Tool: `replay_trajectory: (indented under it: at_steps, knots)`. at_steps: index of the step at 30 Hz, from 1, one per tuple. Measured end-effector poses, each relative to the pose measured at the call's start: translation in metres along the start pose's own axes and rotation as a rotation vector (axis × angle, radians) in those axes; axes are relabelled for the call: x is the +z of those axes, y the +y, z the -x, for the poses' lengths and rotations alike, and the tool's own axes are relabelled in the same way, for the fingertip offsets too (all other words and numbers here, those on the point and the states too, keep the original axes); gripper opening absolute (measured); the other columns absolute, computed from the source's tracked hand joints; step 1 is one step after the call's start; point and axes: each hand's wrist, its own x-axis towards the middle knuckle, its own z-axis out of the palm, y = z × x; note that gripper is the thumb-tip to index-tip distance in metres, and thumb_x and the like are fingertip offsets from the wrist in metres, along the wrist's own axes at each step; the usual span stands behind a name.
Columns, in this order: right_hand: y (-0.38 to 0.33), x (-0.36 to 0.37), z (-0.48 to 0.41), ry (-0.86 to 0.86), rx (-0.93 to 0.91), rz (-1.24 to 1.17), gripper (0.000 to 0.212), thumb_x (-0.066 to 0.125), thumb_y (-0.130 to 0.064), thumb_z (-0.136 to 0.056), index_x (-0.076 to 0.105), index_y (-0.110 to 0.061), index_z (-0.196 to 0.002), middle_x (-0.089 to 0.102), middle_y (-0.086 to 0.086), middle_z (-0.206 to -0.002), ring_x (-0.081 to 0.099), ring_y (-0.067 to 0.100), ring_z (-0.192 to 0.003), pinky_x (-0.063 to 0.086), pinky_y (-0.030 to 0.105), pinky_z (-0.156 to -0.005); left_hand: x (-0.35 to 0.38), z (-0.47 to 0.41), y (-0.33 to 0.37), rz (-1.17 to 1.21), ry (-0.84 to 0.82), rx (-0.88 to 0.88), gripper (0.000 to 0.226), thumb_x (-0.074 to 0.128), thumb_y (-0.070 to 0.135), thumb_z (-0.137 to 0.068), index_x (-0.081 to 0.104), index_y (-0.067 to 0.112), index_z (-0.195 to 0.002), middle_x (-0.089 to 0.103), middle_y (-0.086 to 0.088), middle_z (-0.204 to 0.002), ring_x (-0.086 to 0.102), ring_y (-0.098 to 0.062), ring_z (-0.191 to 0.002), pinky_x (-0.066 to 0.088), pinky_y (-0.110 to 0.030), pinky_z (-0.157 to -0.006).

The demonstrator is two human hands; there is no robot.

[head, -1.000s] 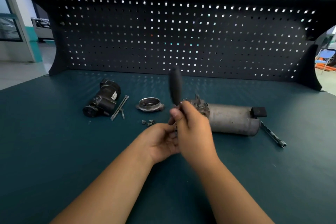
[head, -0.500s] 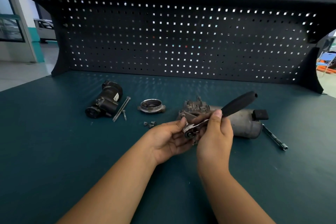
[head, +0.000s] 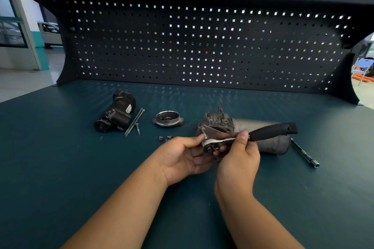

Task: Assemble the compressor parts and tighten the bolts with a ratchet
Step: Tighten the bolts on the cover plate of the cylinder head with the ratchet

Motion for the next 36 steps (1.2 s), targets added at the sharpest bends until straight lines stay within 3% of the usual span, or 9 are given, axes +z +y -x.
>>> replay_trajectory:
  at_steps: [5, 11, 18, 25, 28, 30, 32, 34, 36]
  knots:
    - [-0.002, -0.001, 0.002, 0.038, 0.184, -0.170, 0.037, 0.034, -0.028, -0.102, 0.053, -0.009, -0.077, 0.063, 0.002, -0.059, 0.048, 0.002, -0.037, 0.042, 0.015, -0.039, 0.001, -0.001, -0.001, 0.003, -0.001, -0.035, 0.043, 0.058, 0.022, -0.070, 0.064, 0.006, -0.110, 0.068, -0.010, -0.086, 0.067, -0.020, -0.074, 0.046, -0.036, -0.088]
    - [-0.009, -0.001, 0.006, 0.022, 0.296, -0.345, 0.030, 0.039, -0.024, -0.100, 0.055, -0.006, -0.081, 0.067, 0.004, -0.058, 0.050, 0.006, -0.038, 0.046, 0.017, -0.041, 0.001, -0.003, 0.000, 0.045, 0.049, -0.028, 0.026, 0.061, 0.021, -0.067, 0.067, 0.007, -0.087, 0.067, -0.010, -0.072, 0.066, -0.018, -0.058, 0.048, -0.032, -0.071]
    - [-0.014, 0.000, 0.011, 0.026, 0.425, -0.525, 0.025, 0.038, -0.015, -0.097, 0.051, -0.004, -0.078, 0.057, 0.003, -0.044, 0.048, 0.010, -0.034, 0.049, 0.023, -0.041, 0.001, -0.005, 0.002, 0.007, 0.068, -0.034, 0.025, 0.060, 0.024, -0.066, 0.063, 0.008, -0.085, 0.065, -0.007, -0.069, 0.062, -0.013, -0.050, 0.044, -0.031, -0.066]
    - [-0.019, -0.001, 0.010, 0.095, 0.656, -0.618, 0.023, 0.037, -0.011, -0.096, 0.049, -0.003, -0.079, 0.054, 0.013, -0.068, 0.045, 0.018, -0.051, 0.053, 0.028, -0.046, 0.003, -0.008, 0.000, -0.026, 0.095, 0.020, 0.022, 0.055, 0.021, -0.086, 0.065, 0.002, -0.092, 0.071, -0.010, -0.090, 0.063, -0.011, -0.051, 0.048, -0.028, -0.067]
    - [-0.019, -0.001, 0.009, 0.083, 0.698, -0.643, 0.022, 0.036, -0.011, -0.096, 0.050, -0.002, -0.081, 0.055, 0.013, -0.071, 0.044, 0.018, -0.052, 0.054, 0.027, -0.046, 0.003, -0.008, -0.001, -0.023, 0.100, 0.033, 0.024, 0.058, 0.022, -0.081, 0.068, 0.002, -0.088, 0.070, -0.011, -0.093, 0.063, -0.014, -0.055, 0.049, -0.027, -0.067]
    - [-0.018, -0.001, 0.010, 0.058, 0.666, -0.632, 0.020, 0.039, -0.010, -0.097, 0.051, -0.002, -0.083, 0.057, 0.014, -0.070, 0.045, 0.017, -0.050, 0.053, 0.025, -0.044, 0.004, -0.006, 0.000, 0.009, 0.090, 0.017, 0.024, 0.060, 0.023, -0.071, 0.074, 0.004, -0.076, 0.070, -0.010, -0.089, 0.062, -0.016, -0.056, 0.048, -0.028, -0.071]
    - [-0.016, 0.001, 0.012, 0.018, 0.569, -0.561, 0.018, 0.043, -0.012, -0.098, 0.053, -0.003, -0.087, 0.062, 0.010, -0.063, 0.050, 0.013, -0.043, 0.051, 0.022, -0.043, 0.005, -0.006, -0.001, 0.055, 0.090, 0.009, 0.026, 0.060, 0.023, -0.067, 0.073, 0.003, -0.078, 0.067, -0.010, -0.082, 0.058, -0.015, -0.055, 0.047, -0.029, -0.069]
    - [-0.015, 0.001, 0.013, -0.024, 0.397, -0.343, 0.019, 0.045, -0.019, -0.098, 0.053, -0.008, -0.086, 0.065, 0.000, -0.057, 0.055, 0.008, -0.044, 0.048, 0.021, -0.045, 0.005, -0.007, -0.001, 0.085, 0.100, 0.013, 0.027, 0.060, 0.022, -0.065, 0.068, 0.005, -0.084, 0.066, -0.010, -0.071, 0.059, -0.017, -0.052, 0.047, -0.032, -0.068]
    - [-0.018, 0.001, 0.010, -0.071, 0.178, -0.057, 0.019, 0.047, -0.025, -0.097, 0.053, -0.015, -0.083, 0.066, -0.003, -0.069, 0.060, 0.006, -0.058, 0.046, 0.018, -0.053, 0.006, -0.007, -0.001, 0.086, 0.108, 0.016, 0.025, 0.061, 0.022, -0.063, 0.065, 0.008, -0.083, 0.066, -0.010, -0.069, 0.063, -0.019, -0.058, 0.047, -0.034, -0.071]
